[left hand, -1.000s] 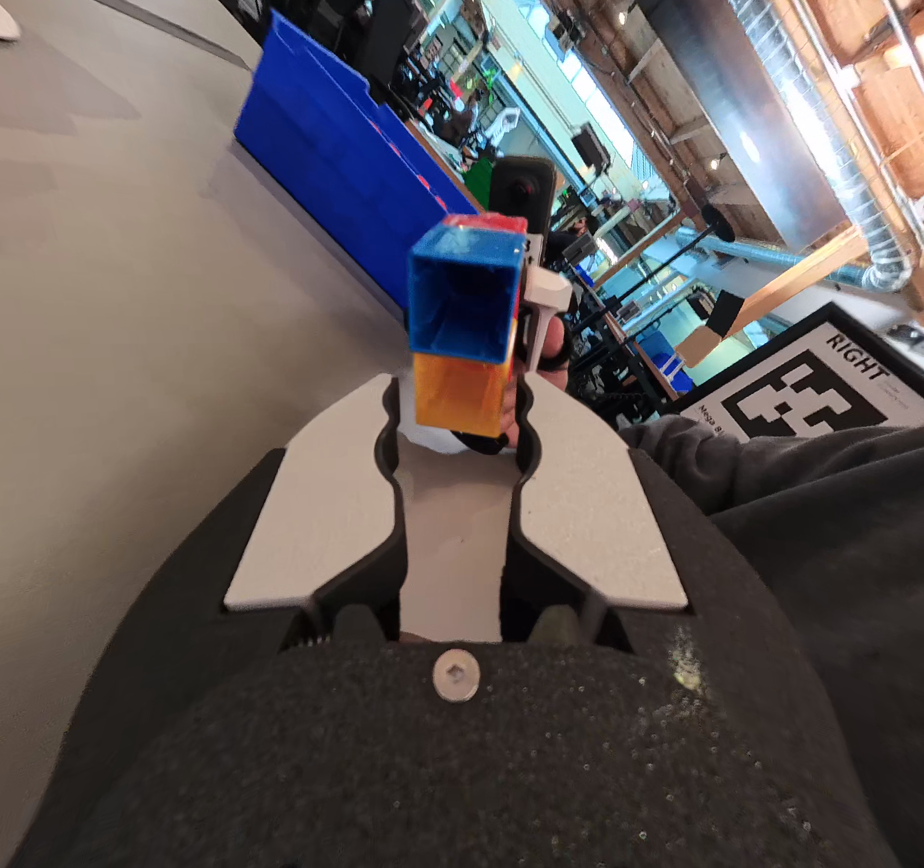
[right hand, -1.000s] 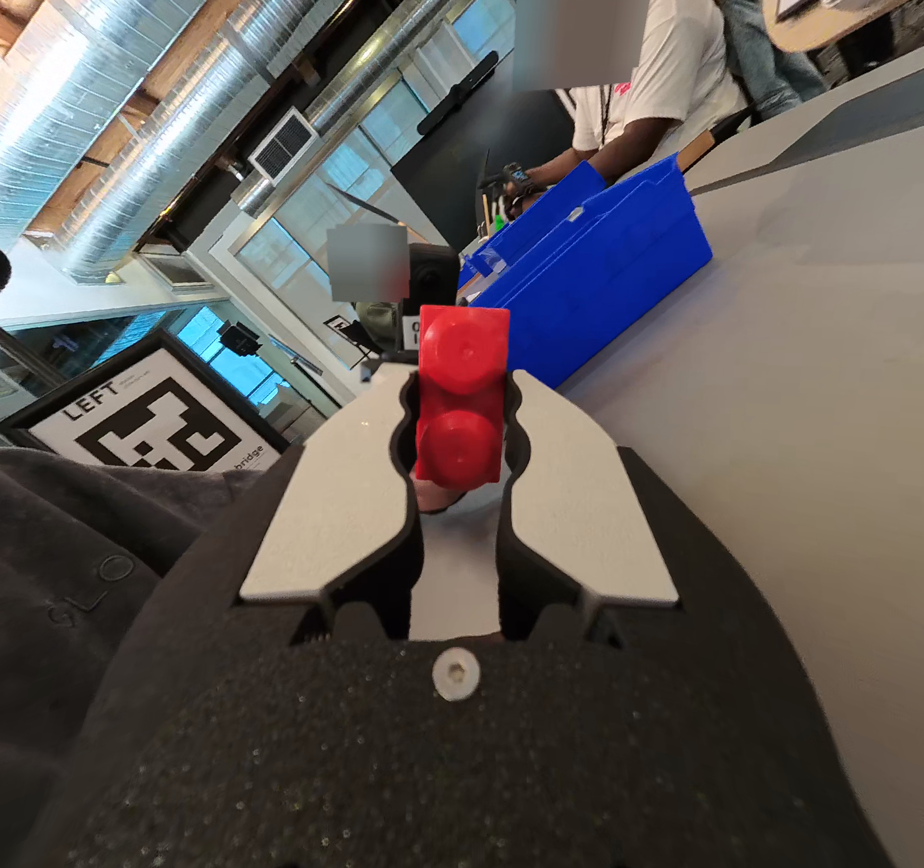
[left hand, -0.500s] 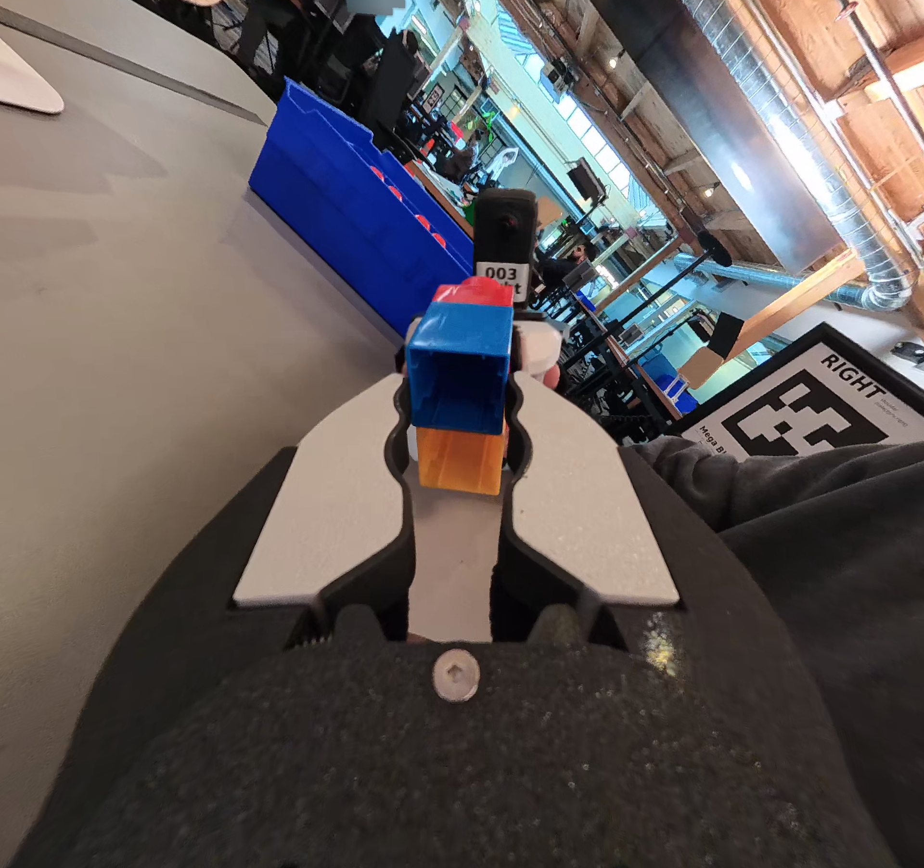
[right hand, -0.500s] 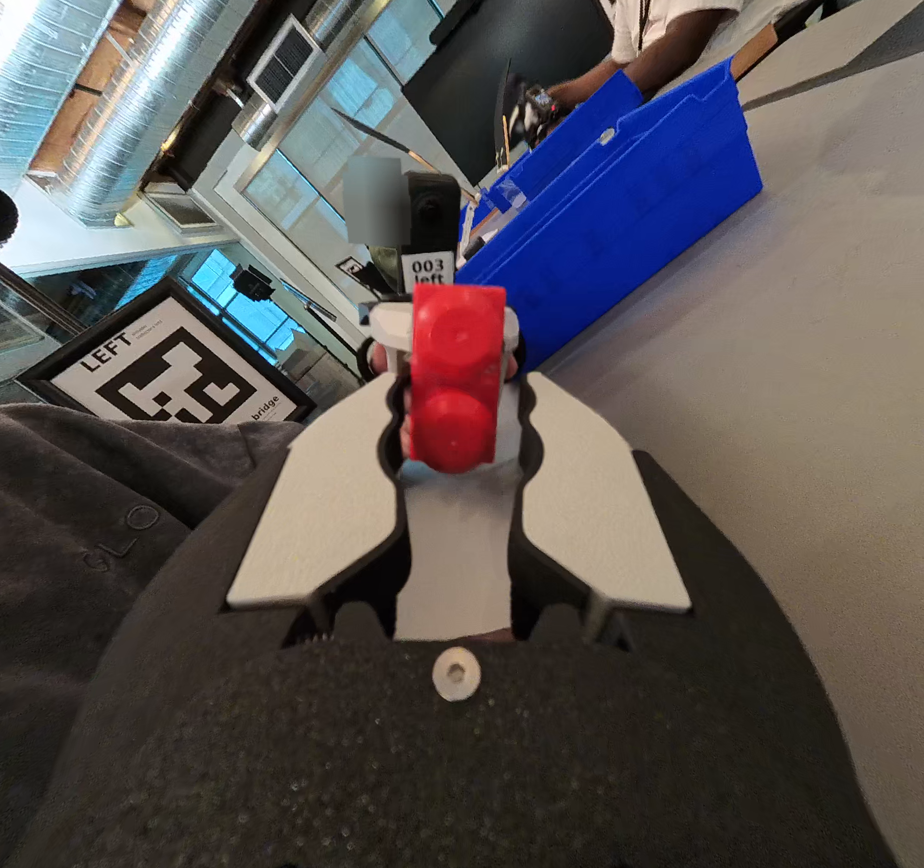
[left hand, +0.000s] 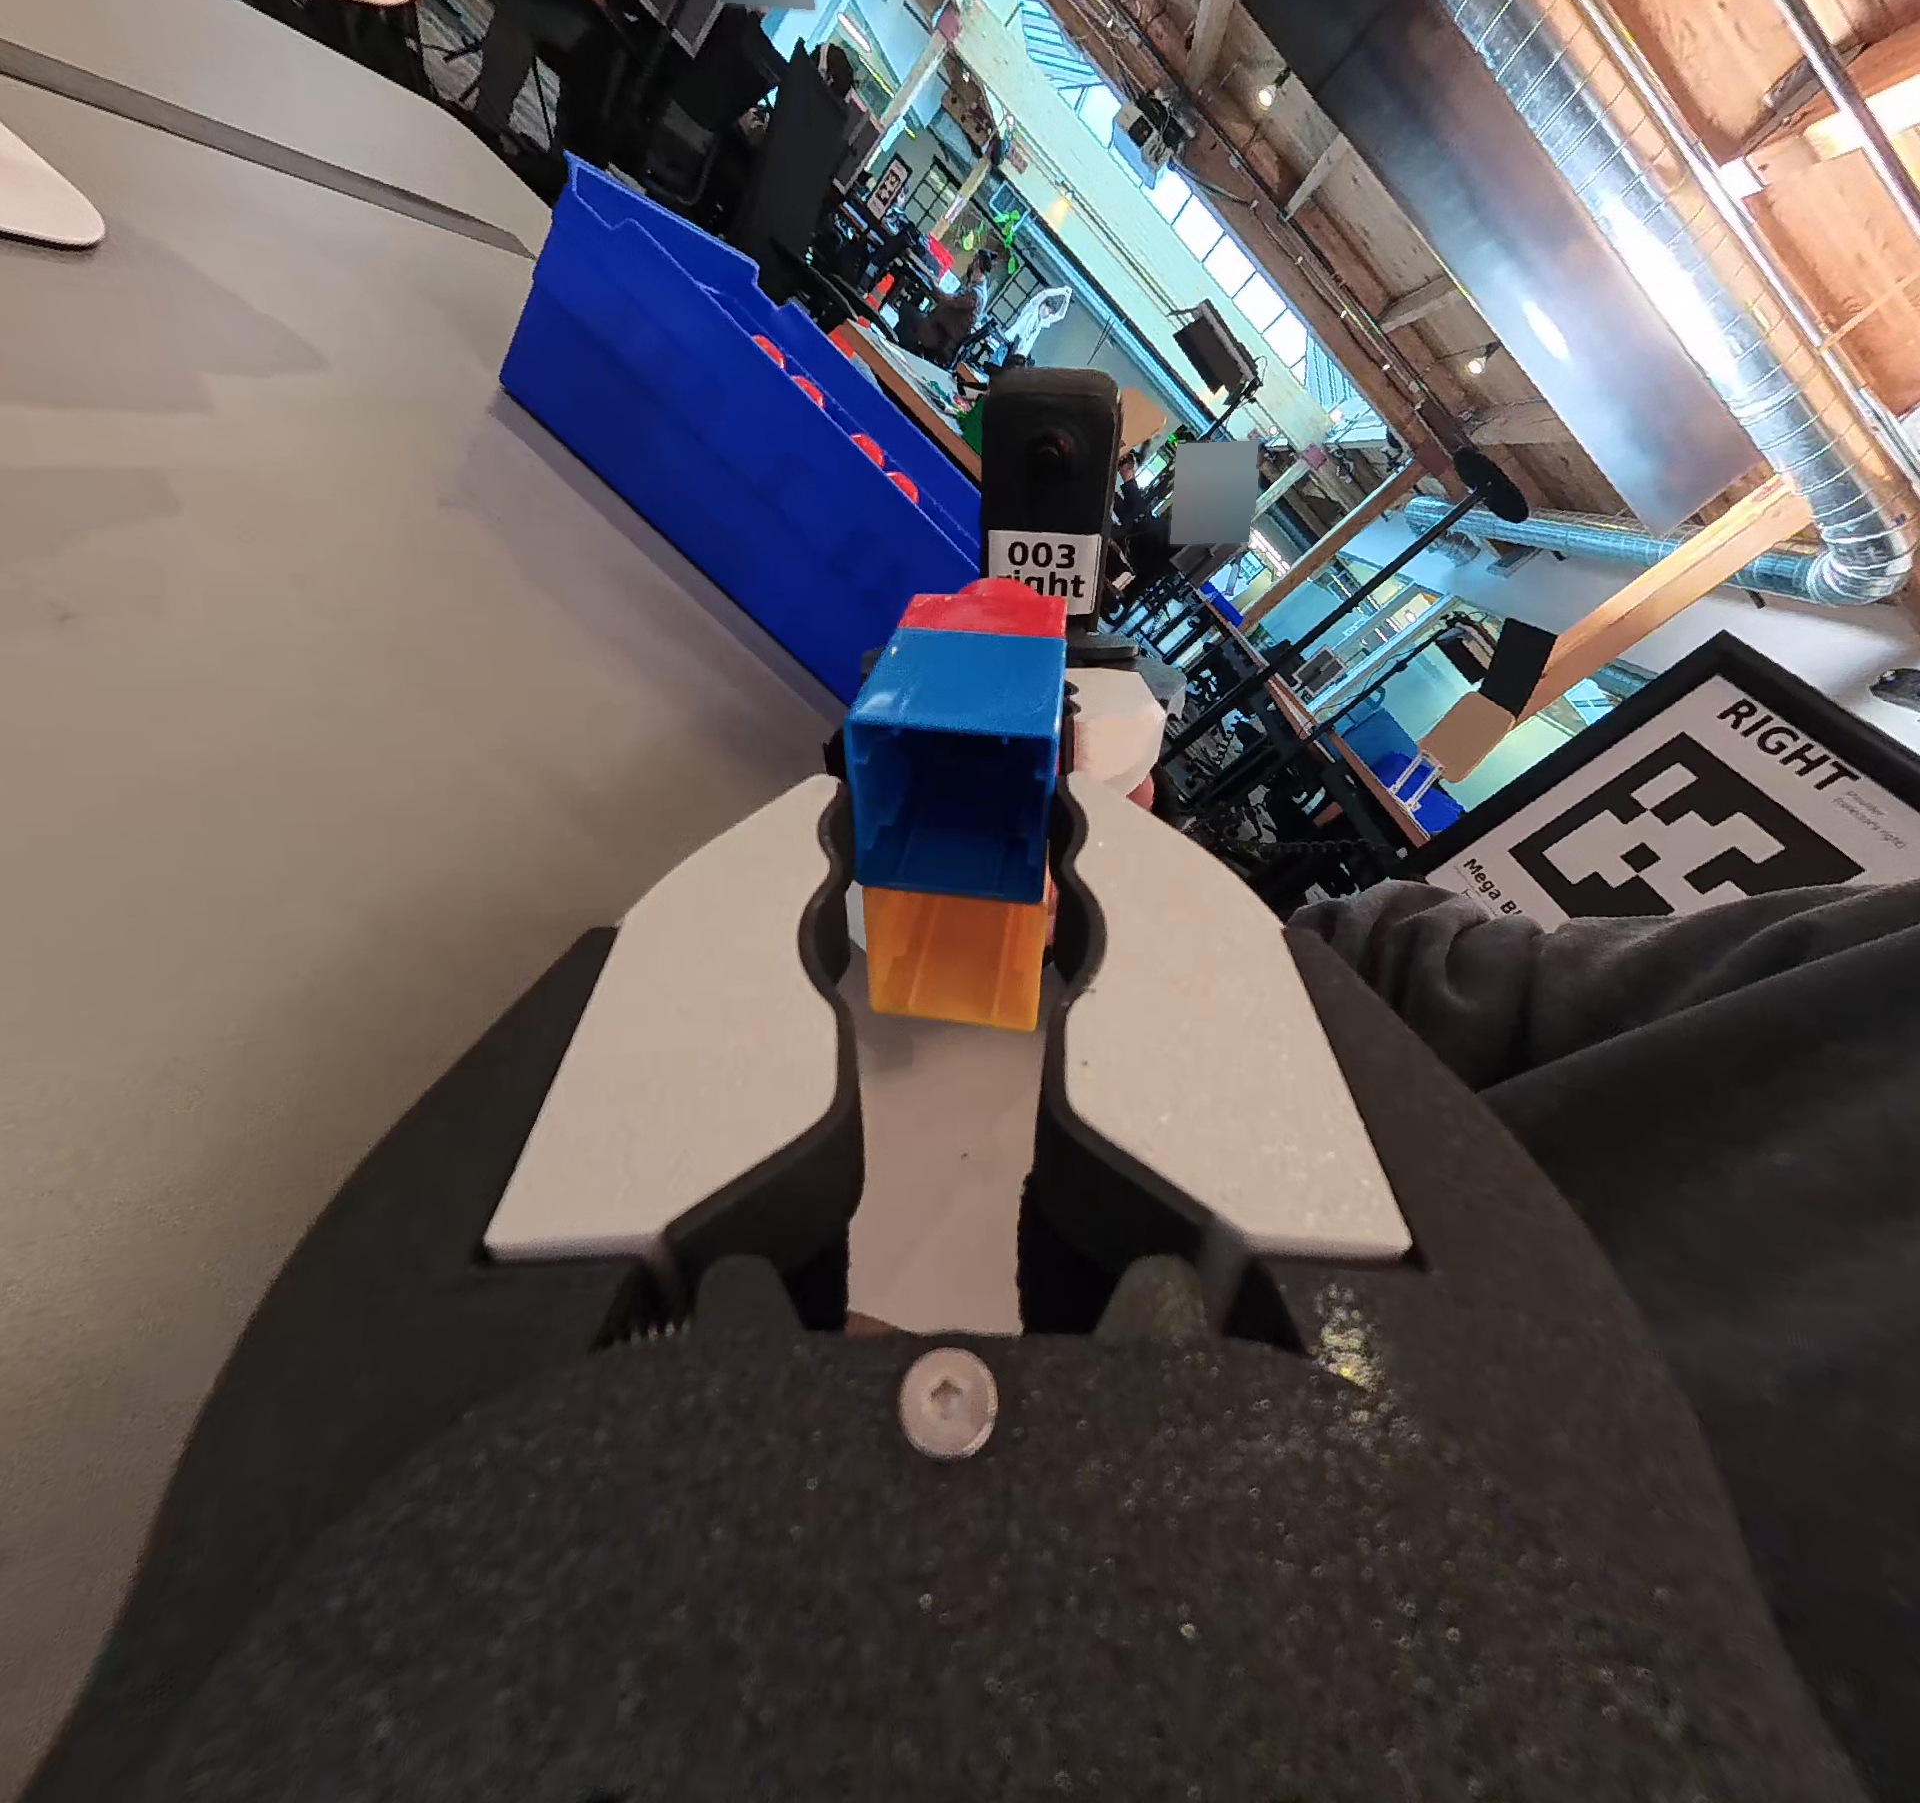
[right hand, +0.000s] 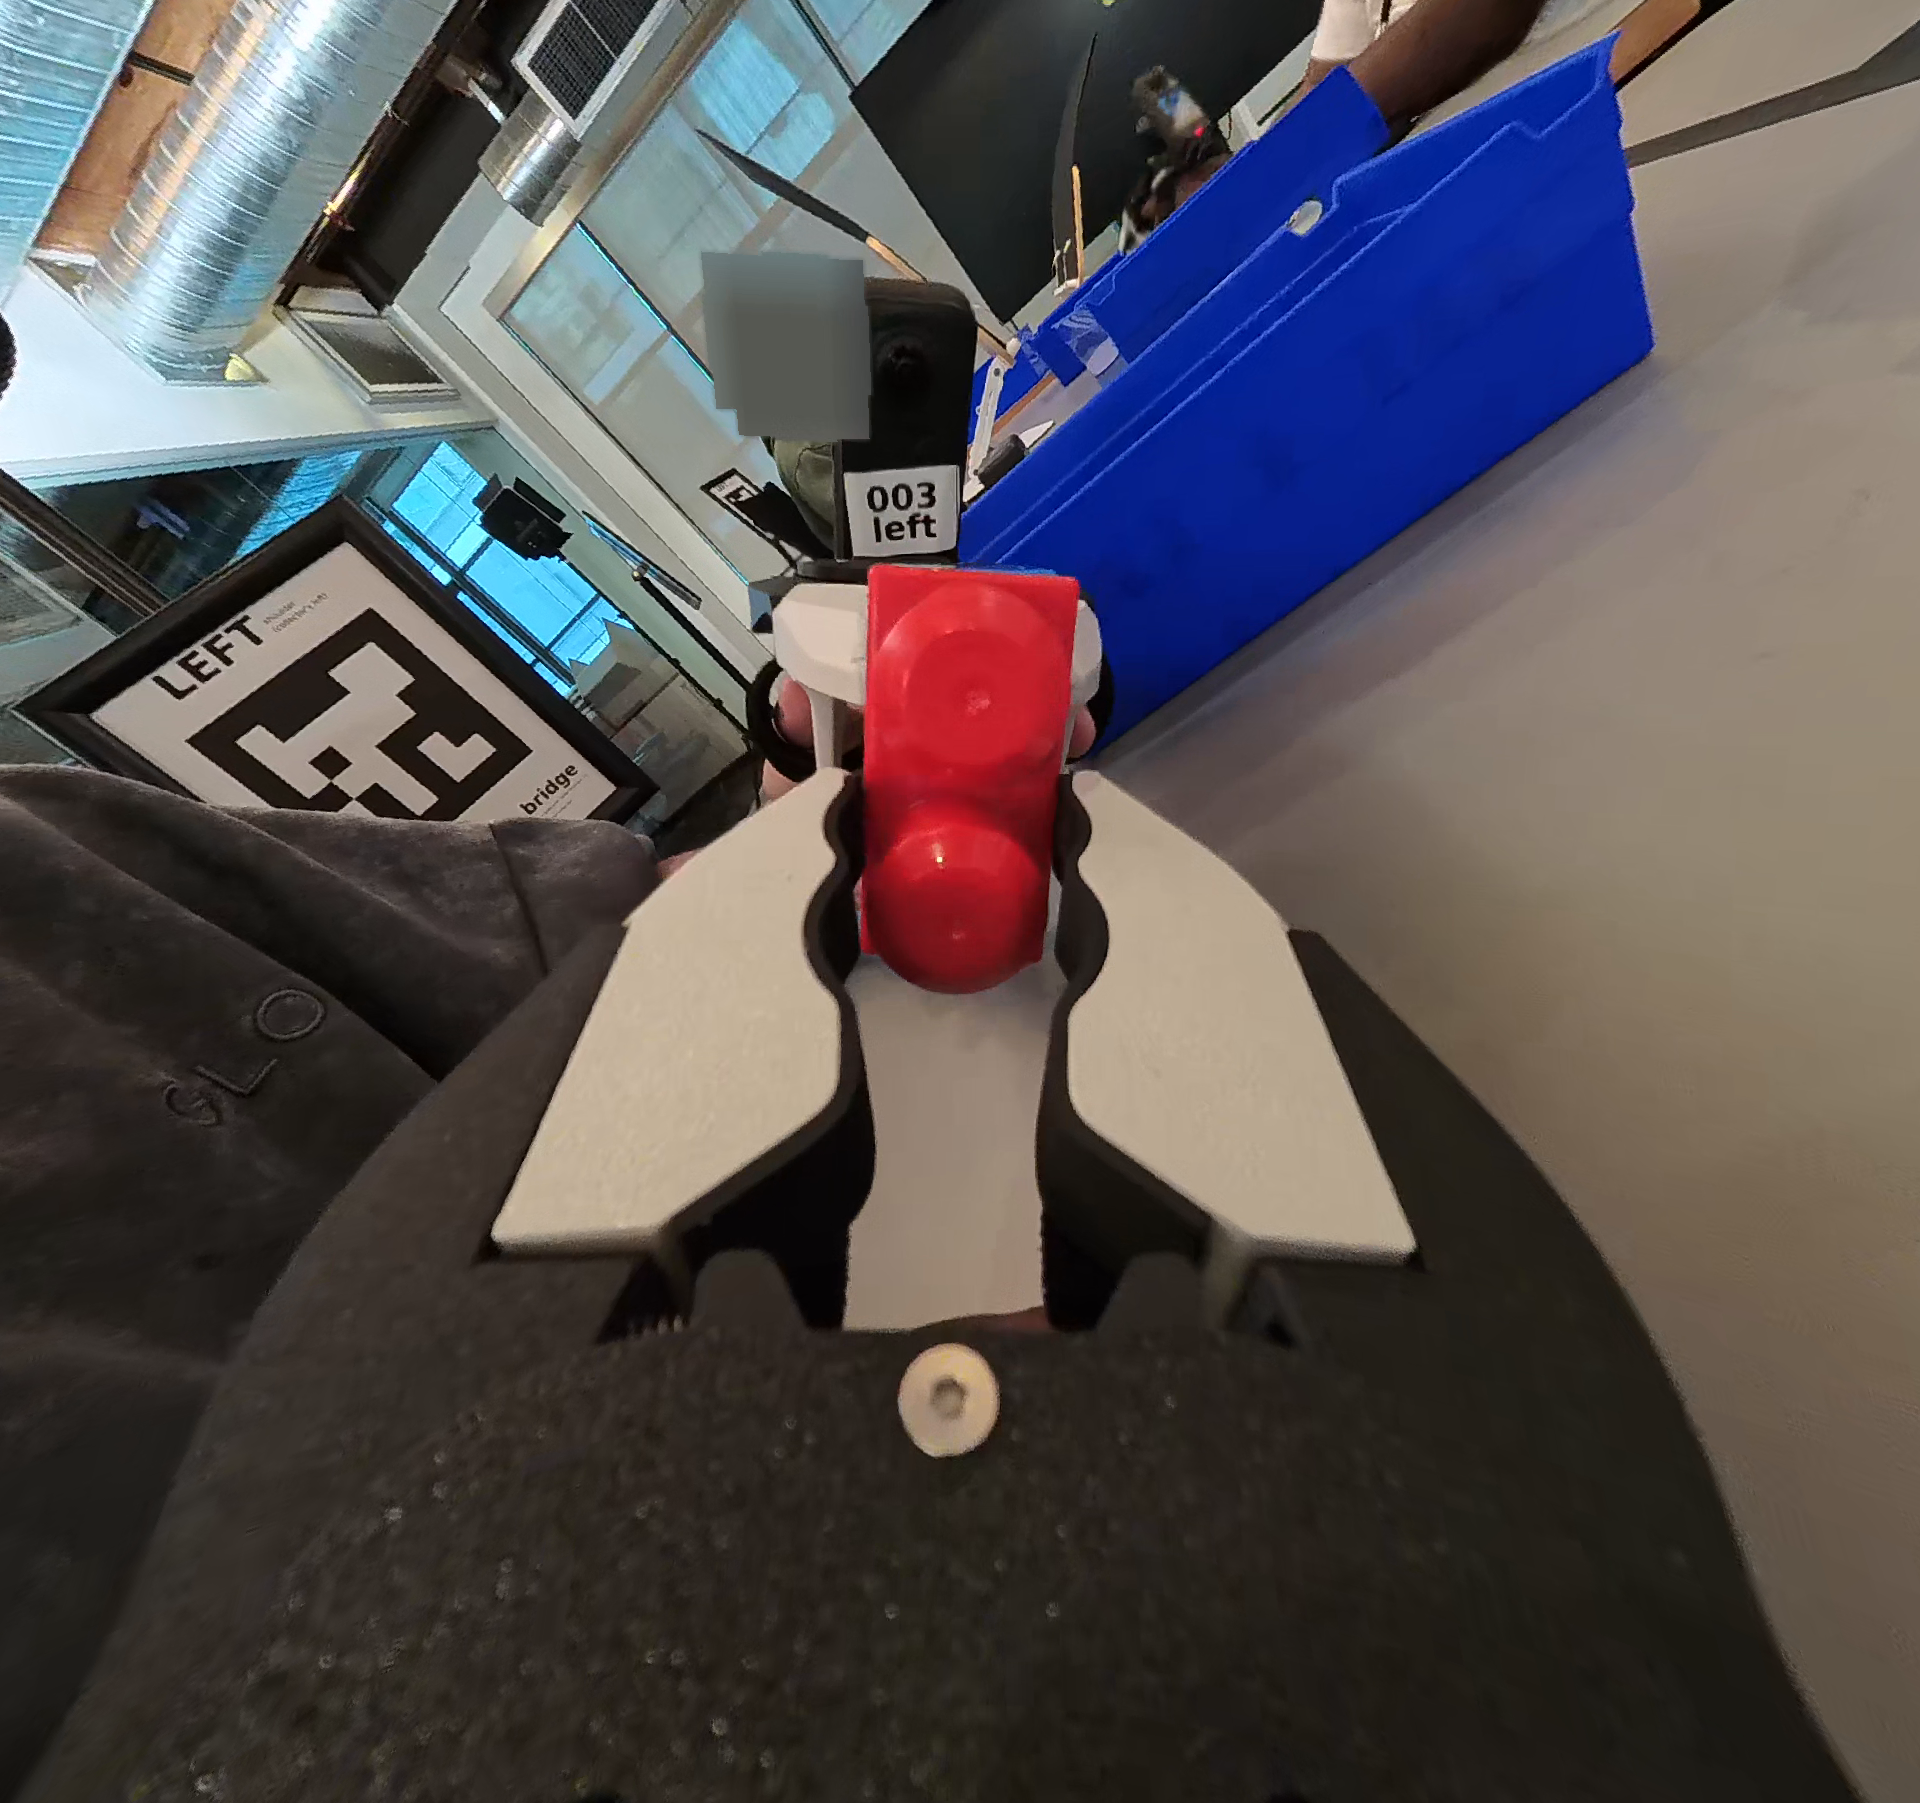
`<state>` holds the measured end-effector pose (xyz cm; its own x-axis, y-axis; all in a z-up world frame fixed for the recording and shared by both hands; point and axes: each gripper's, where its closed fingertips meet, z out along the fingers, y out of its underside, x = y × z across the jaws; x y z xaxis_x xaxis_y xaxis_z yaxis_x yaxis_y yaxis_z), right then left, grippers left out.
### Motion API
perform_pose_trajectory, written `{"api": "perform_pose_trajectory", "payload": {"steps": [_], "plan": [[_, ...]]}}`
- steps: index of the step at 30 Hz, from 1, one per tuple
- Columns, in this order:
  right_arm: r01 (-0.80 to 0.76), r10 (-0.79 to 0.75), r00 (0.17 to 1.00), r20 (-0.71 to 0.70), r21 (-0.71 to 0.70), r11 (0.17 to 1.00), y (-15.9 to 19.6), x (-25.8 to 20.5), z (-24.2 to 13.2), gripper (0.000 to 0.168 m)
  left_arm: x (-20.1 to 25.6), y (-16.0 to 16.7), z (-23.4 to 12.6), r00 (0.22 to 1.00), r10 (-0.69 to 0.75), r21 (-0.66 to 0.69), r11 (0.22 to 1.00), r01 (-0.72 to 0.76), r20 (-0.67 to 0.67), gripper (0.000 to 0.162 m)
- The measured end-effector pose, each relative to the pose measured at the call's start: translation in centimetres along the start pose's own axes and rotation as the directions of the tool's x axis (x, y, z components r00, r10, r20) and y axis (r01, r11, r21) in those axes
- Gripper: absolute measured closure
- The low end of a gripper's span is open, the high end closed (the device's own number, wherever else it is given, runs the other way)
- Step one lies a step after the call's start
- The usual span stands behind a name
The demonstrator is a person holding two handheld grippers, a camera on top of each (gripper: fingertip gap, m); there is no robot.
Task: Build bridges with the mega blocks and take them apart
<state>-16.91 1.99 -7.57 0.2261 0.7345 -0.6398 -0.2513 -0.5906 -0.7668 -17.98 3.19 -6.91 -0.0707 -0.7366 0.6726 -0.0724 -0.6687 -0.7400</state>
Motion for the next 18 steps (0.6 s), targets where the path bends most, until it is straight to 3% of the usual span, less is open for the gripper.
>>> {"api": "perform_pose_trajectory", "payload": {"steps": [13, 15, 18], "plan": [[-0.009, 0.009, 1.0, 0.001, 0.003, 1.0, -0.5, 0.1, -0.1, 0.134, 0.0, 0.1, 0.1, 1.0, -0.03, -0.006, 1.0, 0.03, -0.002, 0.125], [-0.016, 0.016, 1.0, 0.01, 0.033, 0.999, -1.1, -0.2, -0.6, 0.134, 0.0, -0.4, -0.6, 0.998, -0.057, 0.031, 0.998, 0.057, 0.006, 0.112], [-0.007, 0.008, 1.0, -0.015, 0.077, 0.997, -2.6, -0.5, -2.2, 0.134, 0.6, -1.1, -2.0, 0.996, -0.086, 0.098, 0.992, 0.083, 0.024, 0.11]]}}
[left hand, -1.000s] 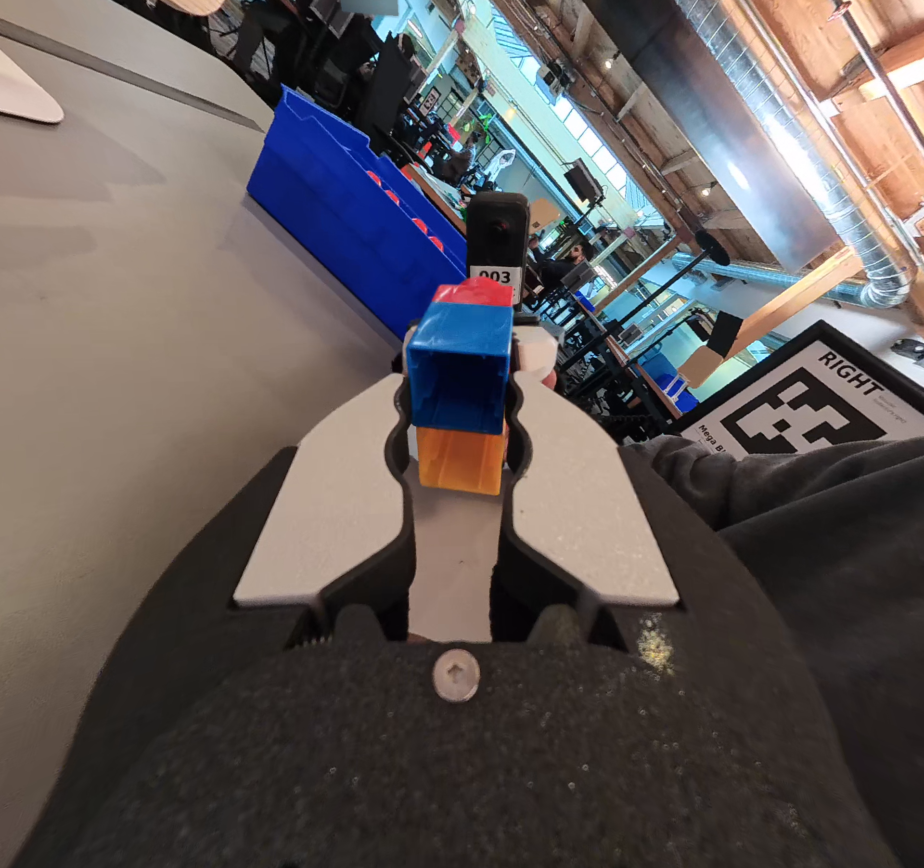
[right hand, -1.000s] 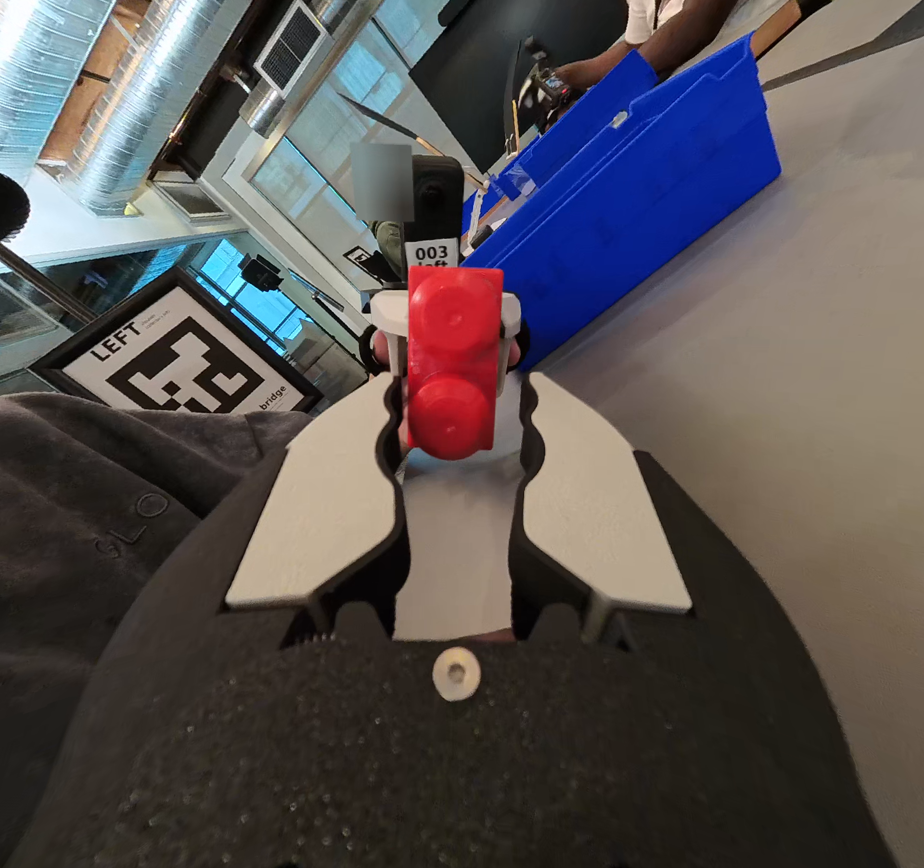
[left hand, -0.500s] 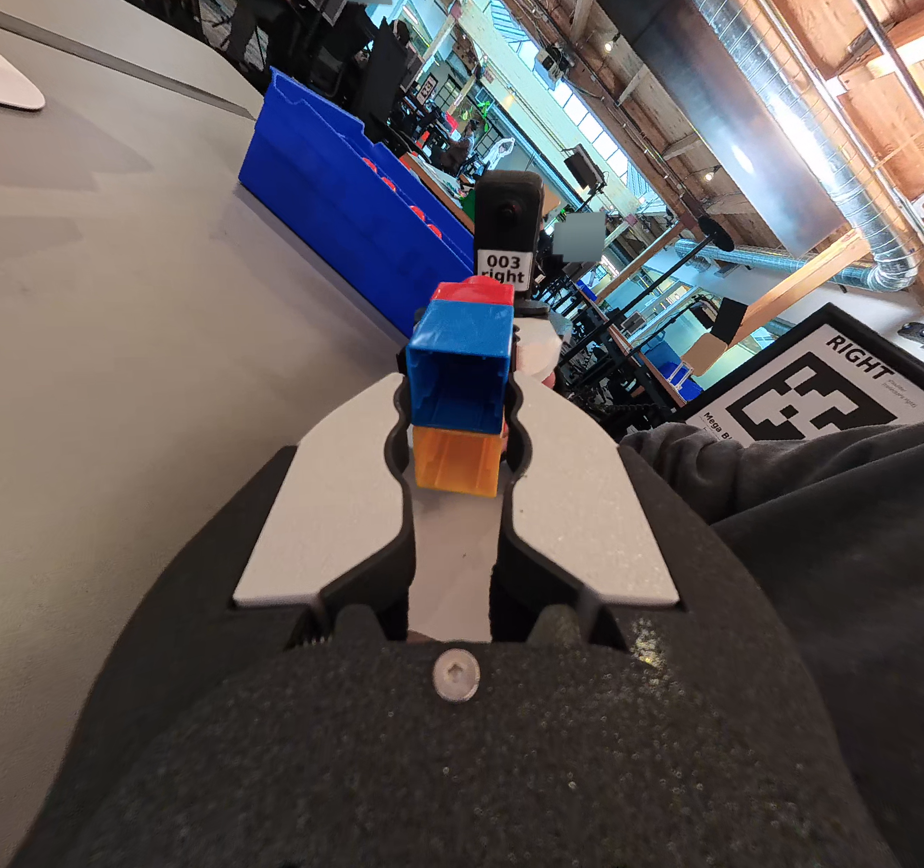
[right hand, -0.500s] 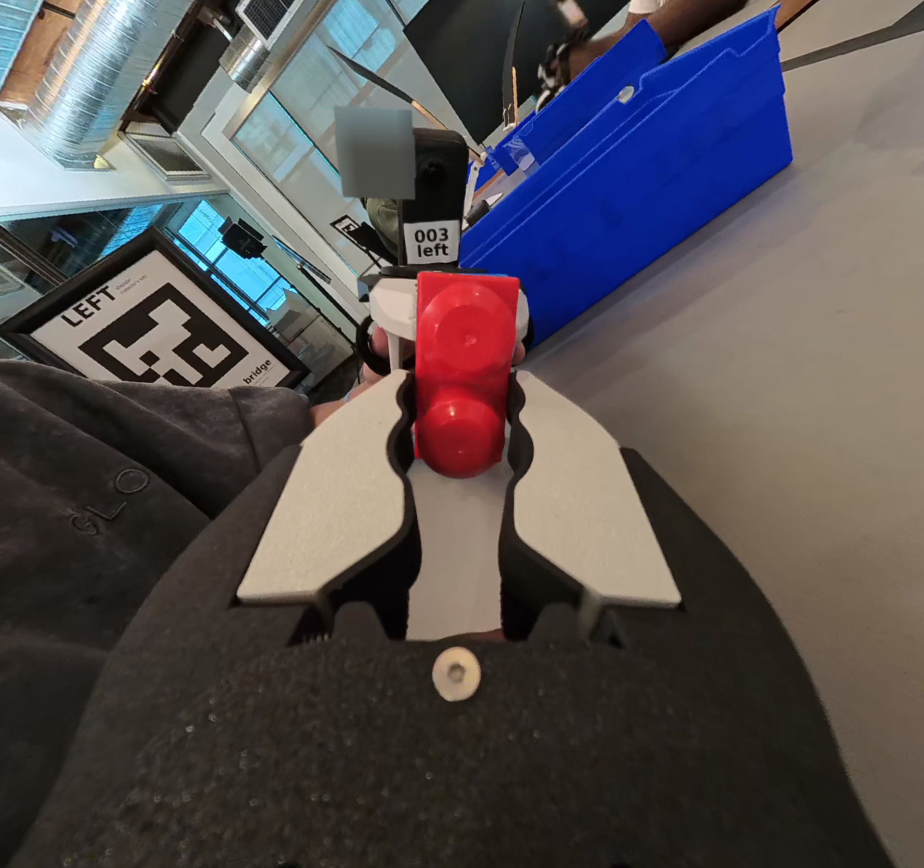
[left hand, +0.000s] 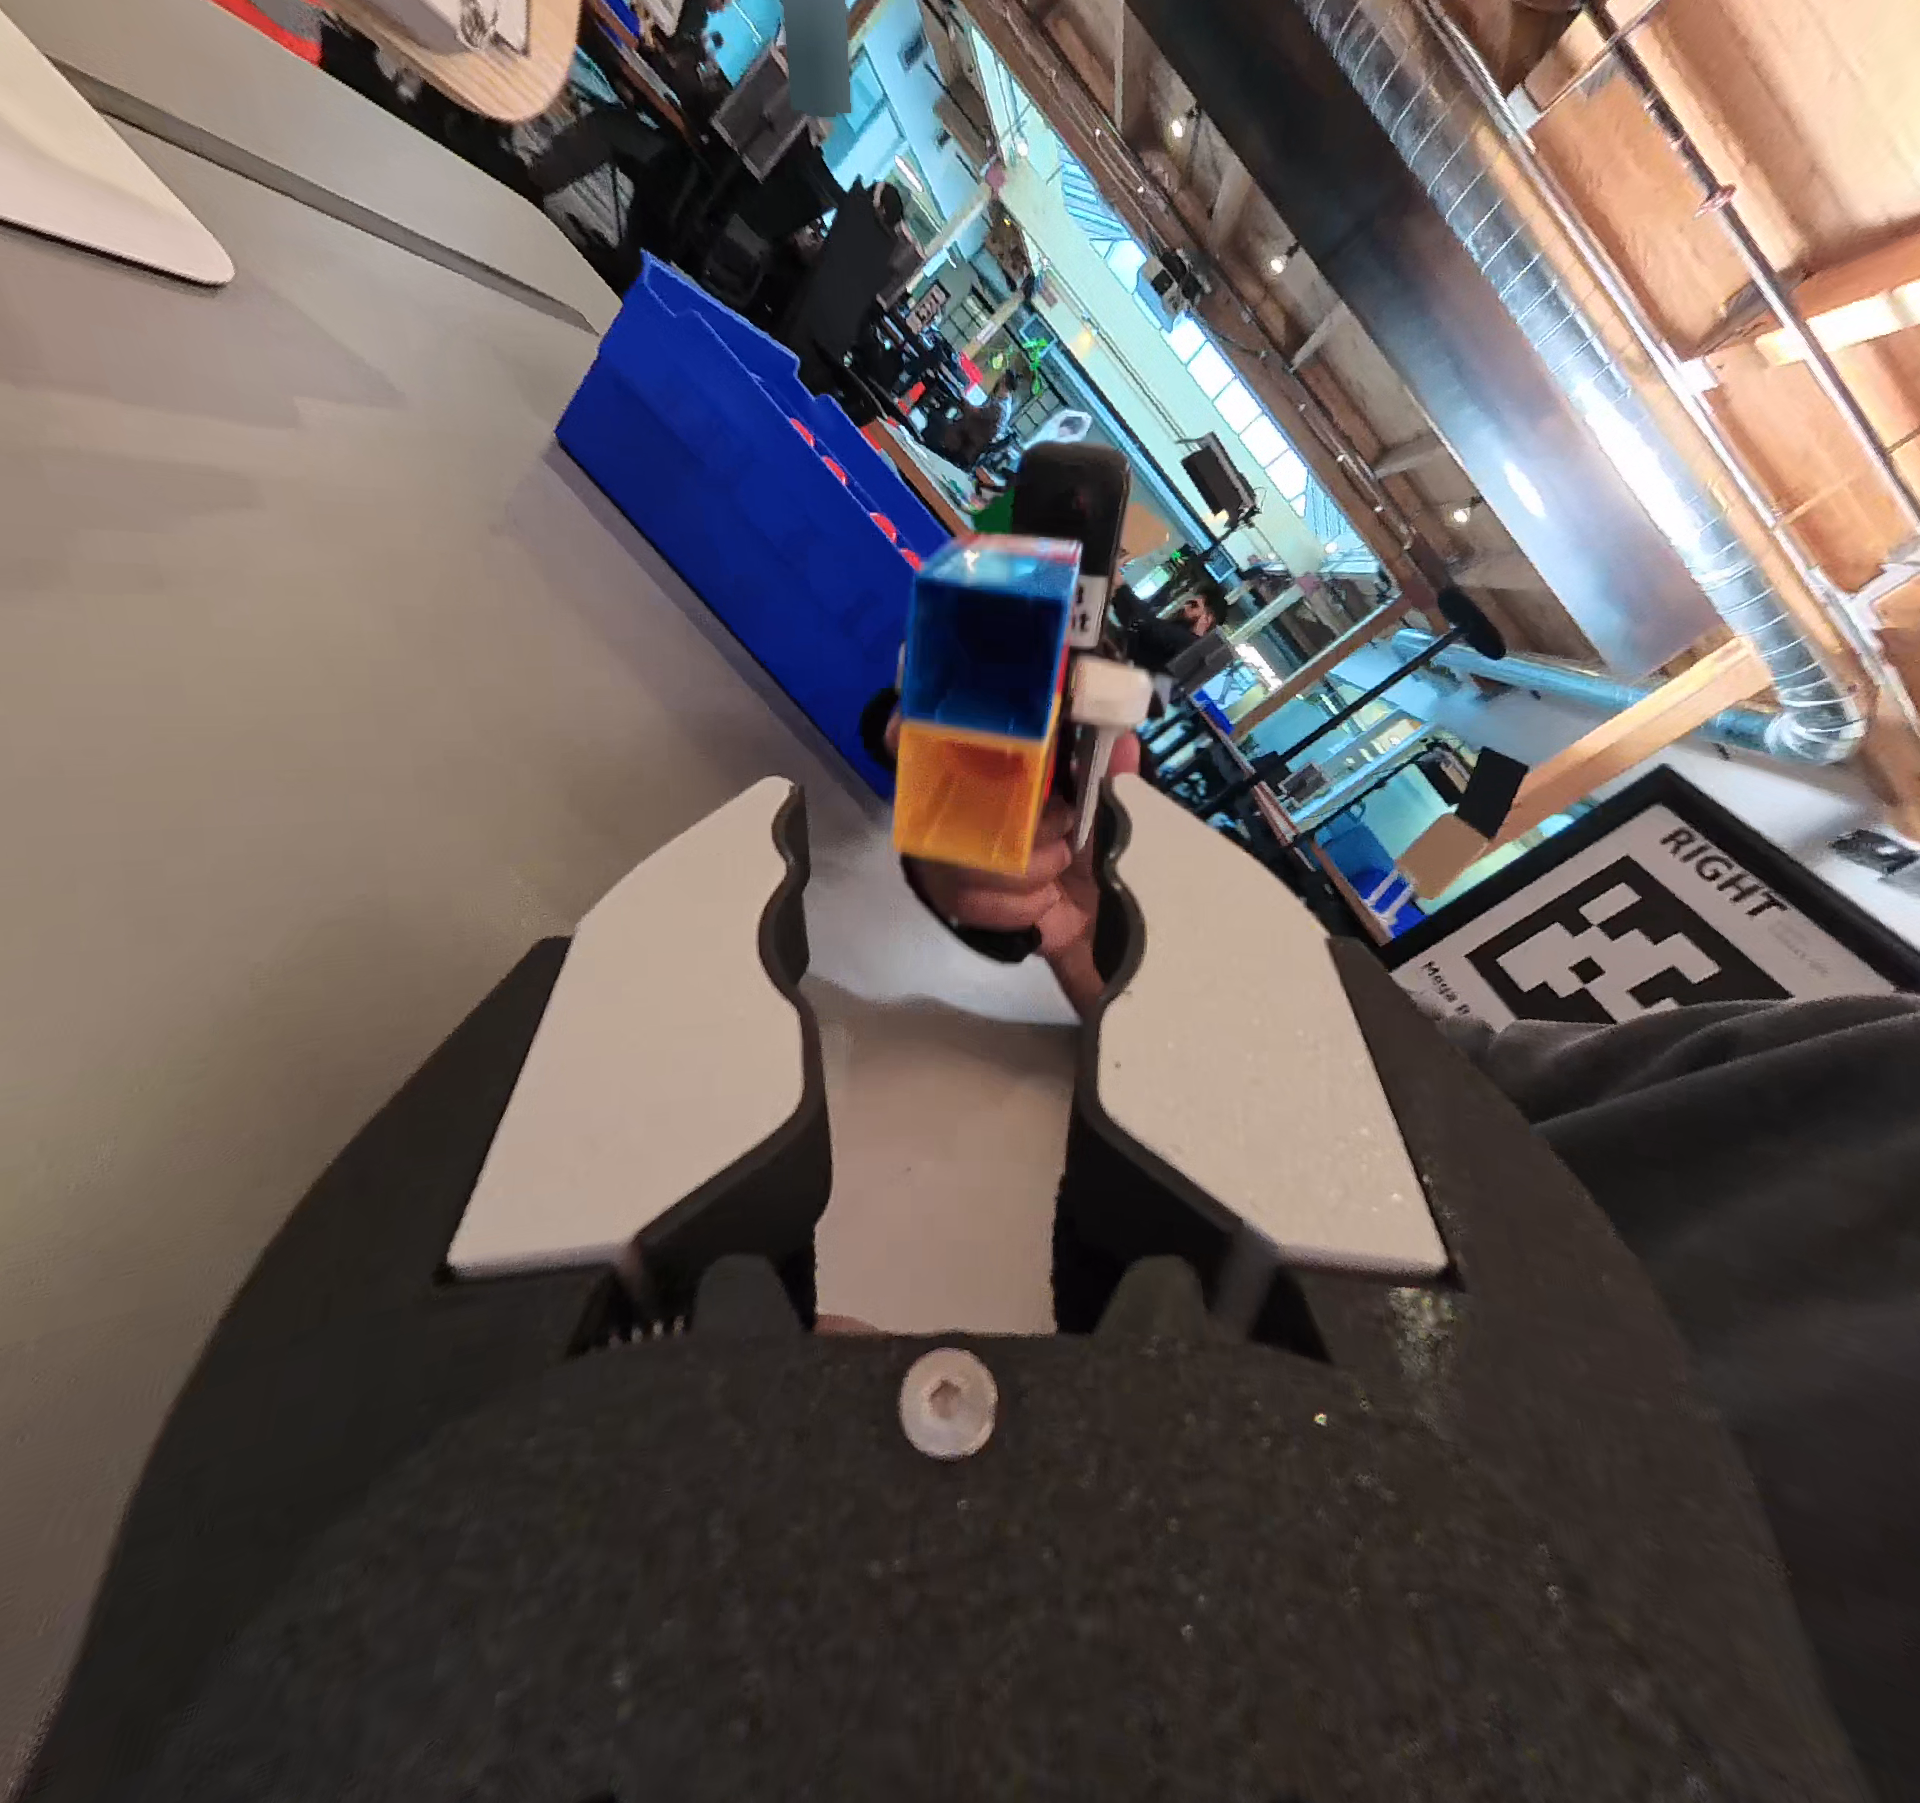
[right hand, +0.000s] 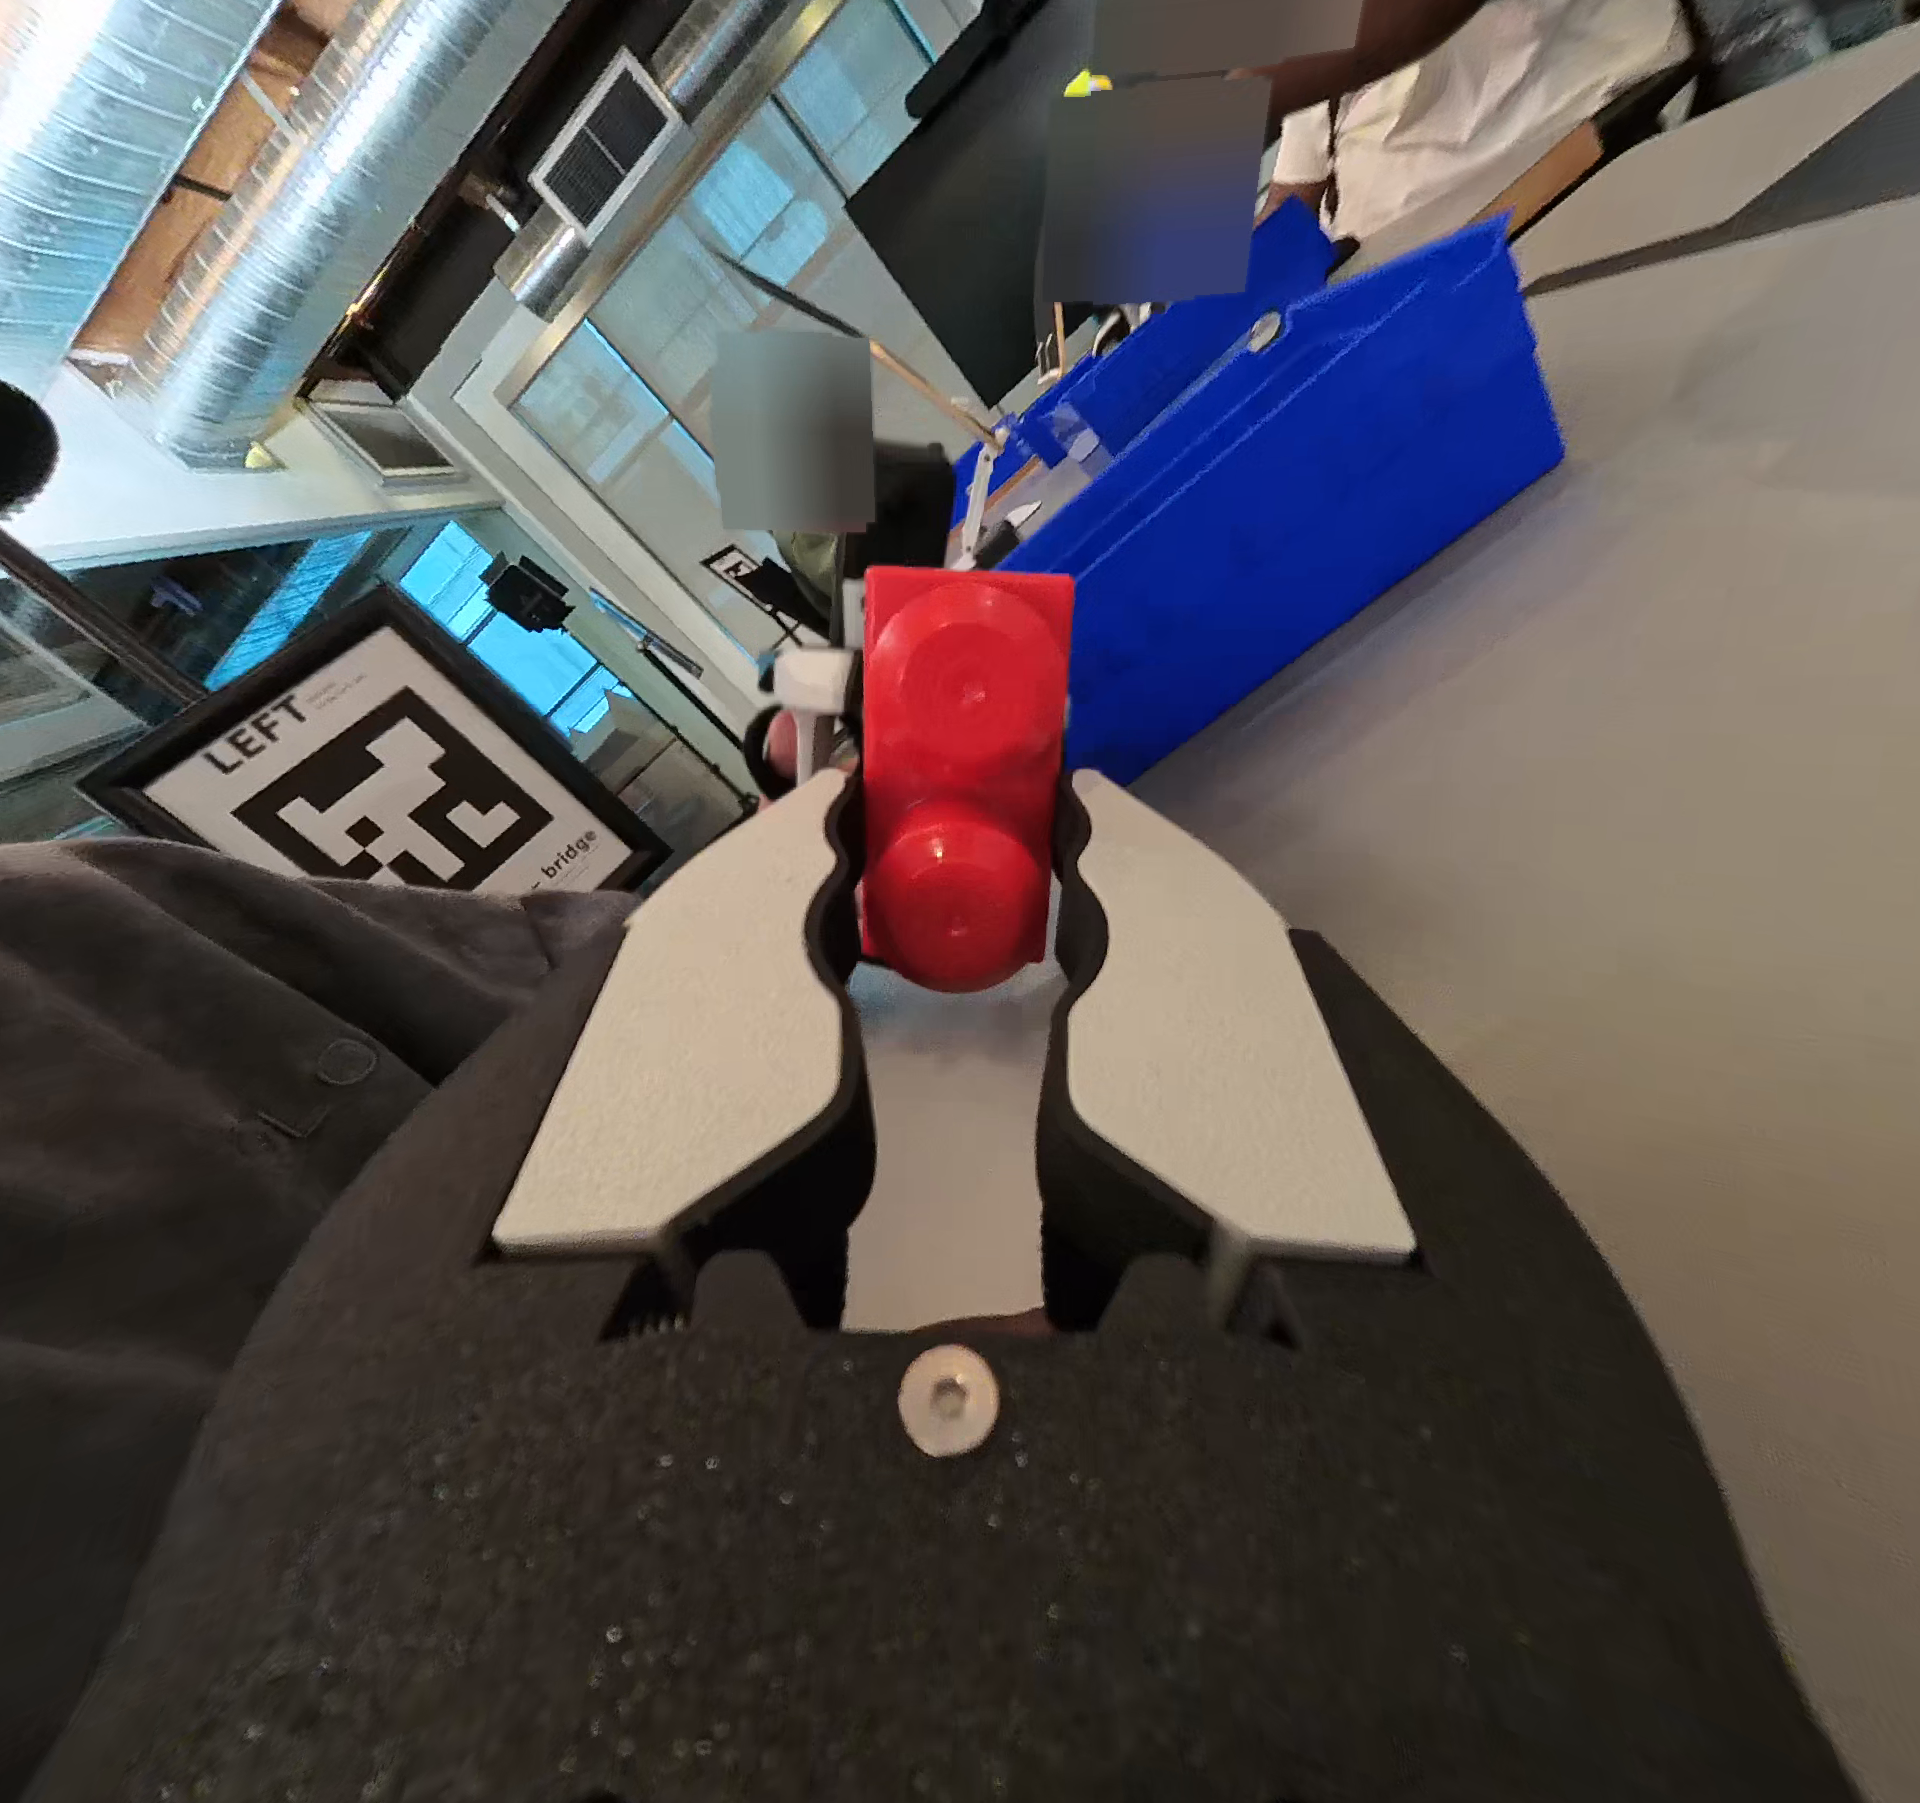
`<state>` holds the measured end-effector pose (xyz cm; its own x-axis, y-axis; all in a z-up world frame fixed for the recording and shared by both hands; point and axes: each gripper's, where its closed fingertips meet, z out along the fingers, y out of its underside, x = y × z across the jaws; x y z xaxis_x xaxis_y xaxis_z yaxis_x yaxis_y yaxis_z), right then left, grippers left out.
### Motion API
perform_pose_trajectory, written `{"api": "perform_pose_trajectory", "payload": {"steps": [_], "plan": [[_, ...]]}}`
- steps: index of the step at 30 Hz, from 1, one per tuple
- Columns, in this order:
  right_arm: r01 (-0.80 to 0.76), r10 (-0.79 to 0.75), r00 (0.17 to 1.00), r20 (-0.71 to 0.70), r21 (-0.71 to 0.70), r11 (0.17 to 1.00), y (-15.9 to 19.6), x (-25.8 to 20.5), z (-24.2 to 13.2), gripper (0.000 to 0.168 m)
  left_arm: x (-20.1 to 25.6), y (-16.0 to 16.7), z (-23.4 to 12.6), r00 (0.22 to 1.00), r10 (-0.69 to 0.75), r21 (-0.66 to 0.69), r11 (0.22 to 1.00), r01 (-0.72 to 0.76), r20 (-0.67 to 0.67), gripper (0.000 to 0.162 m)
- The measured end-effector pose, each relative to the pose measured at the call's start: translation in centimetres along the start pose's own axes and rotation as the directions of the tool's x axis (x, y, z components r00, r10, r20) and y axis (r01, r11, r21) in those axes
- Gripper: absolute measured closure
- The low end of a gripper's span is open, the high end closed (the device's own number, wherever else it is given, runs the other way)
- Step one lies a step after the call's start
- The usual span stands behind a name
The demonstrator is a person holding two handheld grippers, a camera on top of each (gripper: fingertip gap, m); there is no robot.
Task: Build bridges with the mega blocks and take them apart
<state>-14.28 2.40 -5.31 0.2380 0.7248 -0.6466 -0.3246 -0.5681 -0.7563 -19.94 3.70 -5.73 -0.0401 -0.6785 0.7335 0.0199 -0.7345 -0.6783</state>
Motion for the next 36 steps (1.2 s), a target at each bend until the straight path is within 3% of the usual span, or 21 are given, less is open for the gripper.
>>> {"api": "perform_pose_trajectory", "payload": {"steps": [2, 4, 7, 8, 10, 12, 14, 16, 23, 28, 36], "plan": [[0.047, -0.046, 0.996, -0.072, 0.016, 0.999, -1.7, -0.6, -1.7, 0.134, 0.9, 1.0, -0.2, 0.998, 0.051, -0.009, 0.999, -0.051, 0.022, 0.109], [0.171, -0.169, 0.958, -0.233, -0.01, 0.985, -4.3, -1.8, -4.7, 0.134, 1.9, 2.9, 0.2, 0.988, 0.145, -0.078, 0.987, -0.141, 0.059, 0.103], [0.296, -0.256, 0.775, -0.577, -0.027, 0.955, -10.0, -3.2, -12.5, 0.134, 1.6, 4.9, 0.7, 0.911, 0.346, -0.197, 0.931, -0.306, 0.222, 0.098], [0.291, -0.25, 0.675, -0.694, -0.061, 0.955, -11.1, -3.1, -15.7, 0.134, 1.4, 5.2, 0.8, 0.884, 0.389, -0.228, 0.914, -0.336, 0.259, 0.098], [0.199, -0.23, 0.448, -0.864, -0.155, 0.968, -11.4, -1.5, -21.2, 0.134, 2.0, 5.9, 1.4, 0.871, 0.42, -0.262, 0.897, -0.356, 0.254, 0.098], [0.043, -0.222, 0.317, -0.922, -0.22, 0.975, -10.1, 1.2, -24.1, 0.133, 2.4, 6.5, 2.0, 0.882, 0.411, -0.274, 0.897, -0.346, 0.23, 0.101], [-0.13, -0.237, 0.237, -0.942, -0.272, 0.953, -8.2, 4.6, -25.5, 0.134, 2.5, 7.2, 2.3, 0.885, 0.412, -0.3, 0.891, -0.341, 0.217, 0.101], [-0.242, -0.22, 0.239, -0.946, -0.278, 0.93, -6.7, 7.6, -25.1, 0.133, 2.4, 7.6, 2.5, 0.882, 0.419, -0.317, 0.884, -0.342, 0.216, 0.101], [-0.506, -0.305, 0.086, -0.949, -0.305, 0.807, -3.9, 14.5, -26.1, 0.134, 3.4, 6.9, 1.8, 0.873, 0.44, -0.314, 0.876, -0.366, 0.211, 0.102], [-0.513, -0.276, 0.055, -0.96, -0.264, 0.817, -3.9, 15.2, -26.6, 0.133, 3.8, 6.5, 1.2, 0.869, 0.444, -0.305, 0.877, -0.371, 0.219, 0.102], [-0.459, -0.271, 0.076, -0.96, -0.274, 0.845, -3.8, 15.1, -26.6, 0.123, 3.7, 7.2, 1.2, 0.861, 0.455, -0.33, 0.868, -0.371, 0.229, 0.101]]}}
